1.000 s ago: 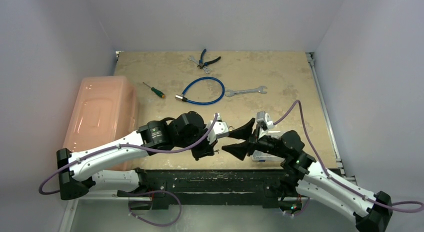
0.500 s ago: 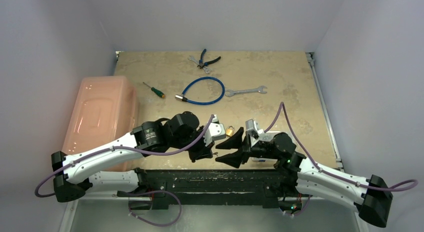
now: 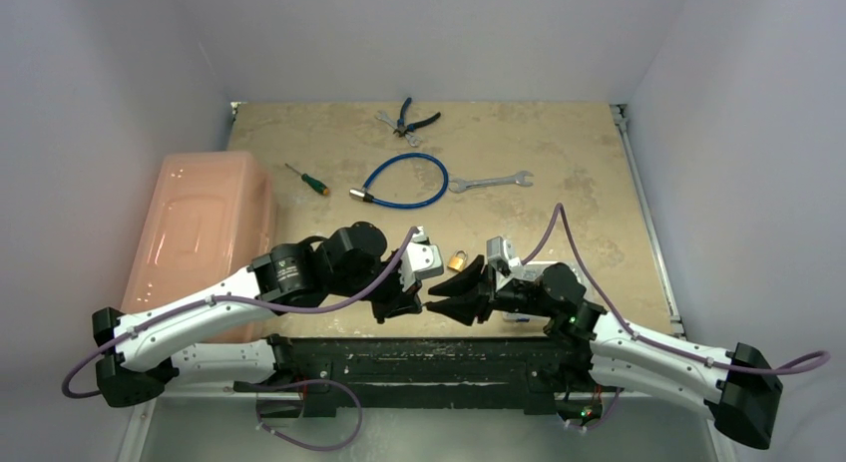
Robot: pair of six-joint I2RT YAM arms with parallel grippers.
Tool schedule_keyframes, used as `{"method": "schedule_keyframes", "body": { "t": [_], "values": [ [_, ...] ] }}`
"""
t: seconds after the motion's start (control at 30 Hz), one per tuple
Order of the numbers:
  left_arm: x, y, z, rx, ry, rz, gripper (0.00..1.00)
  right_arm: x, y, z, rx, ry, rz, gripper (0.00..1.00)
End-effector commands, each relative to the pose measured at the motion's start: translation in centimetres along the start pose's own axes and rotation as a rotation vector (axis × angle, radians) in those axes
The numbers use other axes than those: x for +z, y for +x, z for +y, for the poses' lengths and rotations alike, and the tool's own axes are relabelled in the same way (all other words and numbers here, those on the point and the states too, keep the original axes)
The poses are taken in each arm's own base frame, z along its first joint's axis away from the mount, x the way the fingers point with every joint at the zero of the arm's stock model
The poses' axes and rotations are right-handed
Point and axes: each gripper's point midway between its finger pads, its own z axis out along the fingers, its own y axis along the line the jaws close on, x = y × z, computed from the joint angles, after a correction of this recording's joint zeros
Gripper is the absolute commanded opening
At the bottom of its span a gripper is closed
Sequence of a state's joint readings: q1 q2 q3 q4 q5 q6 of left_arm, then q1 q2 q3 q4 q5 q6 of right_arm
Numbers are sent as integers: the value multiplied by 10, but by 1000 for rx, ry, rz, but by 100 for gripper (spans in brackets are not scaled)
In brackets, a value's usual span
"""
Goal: Unlock with the key
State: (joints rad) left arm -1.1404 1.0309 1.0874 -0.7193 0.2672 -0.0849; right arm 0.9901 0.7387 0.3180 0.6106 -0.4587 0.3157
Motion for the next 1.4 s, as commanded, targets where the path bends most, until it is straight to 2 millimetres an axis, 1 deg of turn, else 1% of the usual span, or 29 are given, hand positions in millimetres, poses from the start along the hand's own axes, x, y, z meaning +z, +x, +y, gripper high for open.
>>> {"method": "schedule_keyframes", "body": {
  "t": [0.0,0.17,0.4,0.5,0.57,0.67,0.8,0.9,1.1,1.17,1.3,1.37],
  "values": [
    [-7,-18,-5,35,17,-80,0,2,-3,-6,-40,24,-20,38],
    [-6,-17,-5,31,17,-83,0,3,-5,-7,-45,31,-21,37],
    [-4,-17,-4,31,12,-83,0,5,-14,3,-31,-16,-35,36],
    [-4,-18,-3,31,9,-85,0,6,-17,6,-29,-29,-38,31],
    [-3,-19,-2,32,6,-88,0,6,-18,8,-24,-38,-35,30],
    [-3,-19,0,30,-9,-87,0,7,-16,10,-10,-50,-24,33],
    [-3,-19,3,28,-24,-88,0,5,-19,10,-2,-37,-20,41],
    [-4,-18,4,26,-34,-90,0,3,-22,9,1,-18,-25,44],
    [-4,-19,5,21,-40,-96,0,5,-22,9,35,-18,-15,40],
    [-4,-18,5,18,-40,-98,0,7,-23,9,46,-18,-17,37],
    [-3,-17,6,9,-41,-103,0,8,-21,9,59,-21,-12,34],
    [-3,-16,6,6,-44,-105,0,9,-21,10,61,-29,-11,29]
  ]
}}
